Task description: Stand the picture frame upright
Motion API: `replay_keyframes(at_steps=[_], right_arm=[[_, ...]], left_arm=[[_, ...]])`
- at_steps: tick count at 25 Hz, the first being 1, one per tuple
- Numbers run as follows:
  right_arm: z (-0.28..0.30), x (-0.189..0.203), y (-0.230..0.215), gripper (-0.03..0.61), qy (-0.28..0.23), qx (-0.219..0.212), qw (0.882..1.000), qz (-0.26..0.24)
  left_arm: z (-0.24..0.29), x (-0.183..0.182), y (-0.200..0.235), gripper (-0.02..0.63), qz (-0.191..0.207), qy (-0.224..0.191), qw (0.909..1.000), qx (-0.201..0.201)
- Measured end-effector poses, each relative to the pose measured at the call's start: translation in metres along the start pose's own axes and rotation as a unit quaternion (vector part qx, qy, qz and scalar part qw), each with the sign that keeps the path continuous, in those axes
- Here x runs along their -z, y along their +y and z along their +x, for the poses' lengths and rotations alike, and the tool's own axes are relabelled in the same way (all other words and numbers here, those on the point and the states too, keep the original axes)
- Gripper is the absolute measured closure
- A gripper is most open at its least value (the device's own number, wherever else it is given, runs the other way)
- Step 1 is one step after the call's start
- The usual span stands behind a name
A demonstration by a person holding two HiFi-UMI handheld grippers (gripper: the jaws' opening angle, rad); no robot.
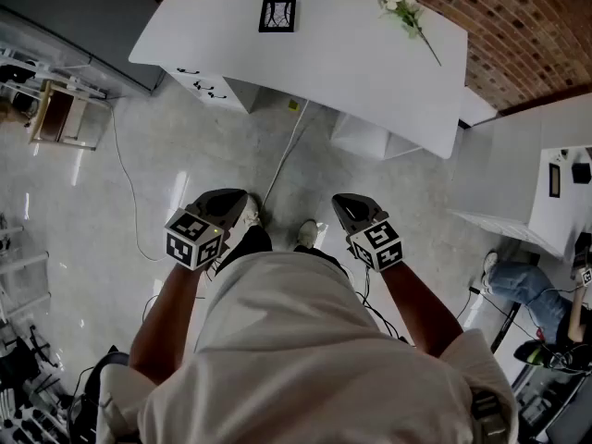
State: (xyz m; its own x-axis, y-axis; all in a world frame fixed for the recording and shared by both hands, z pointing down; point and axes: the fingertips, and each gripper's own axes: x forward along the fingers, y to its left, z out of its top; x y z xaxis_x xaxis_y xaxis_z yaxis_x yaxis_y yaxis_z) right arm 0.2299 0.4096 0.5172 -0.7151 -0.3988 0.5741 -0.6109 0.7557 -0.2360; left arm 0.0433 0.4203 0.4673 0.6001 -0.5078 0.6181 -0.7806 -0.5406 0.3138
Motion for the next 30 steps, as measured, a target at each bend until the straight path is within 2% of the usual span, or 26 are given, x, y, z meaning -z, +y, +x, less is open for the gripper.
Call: replay_keyframes(at_steps=[5,10,14,21,23,30], right_arm=[[0.018,-0.018,0.005,0.575,0.001,0.002,1.0,-0.013],[0.047,-0.043,0.011,0.575,0.007,0.014,1.0,-0.013],[0.078,-0.073,0.018,0.575,-0.006,0.015,1.0,0.012],[0.132,-0.126,0.013,0.56,-0.024,0.055,0.997,0.039],[0.143,-0.138,0.009,0.531,-0.026,0.069,0.996,0.045],[0.154,-0.178,-0.026,0.529,-0.03,0.099,0.992,0.068]], left_arm=[[-0.006,0.002,0.017,0.618,-0.009,-0.01,0.9999,0.007],[-0.013,-0.008,0.052,0.618,-0.018,-0.025,0.9991,0.03],[-0.021,-0.025,0.087,0.618,-0.018,-0.039,0.9978,0.051],[-0.035,-0.057,0.15,0.566,0.009,-0.051,0.9957,0.076],[-0.038,-0.066,0.166,0.551,0.001,-0.057,0.9946,0.087],[-0.027,-0.094,0.203,0.531,-0.027,-0.065,0.9922,0.103]])
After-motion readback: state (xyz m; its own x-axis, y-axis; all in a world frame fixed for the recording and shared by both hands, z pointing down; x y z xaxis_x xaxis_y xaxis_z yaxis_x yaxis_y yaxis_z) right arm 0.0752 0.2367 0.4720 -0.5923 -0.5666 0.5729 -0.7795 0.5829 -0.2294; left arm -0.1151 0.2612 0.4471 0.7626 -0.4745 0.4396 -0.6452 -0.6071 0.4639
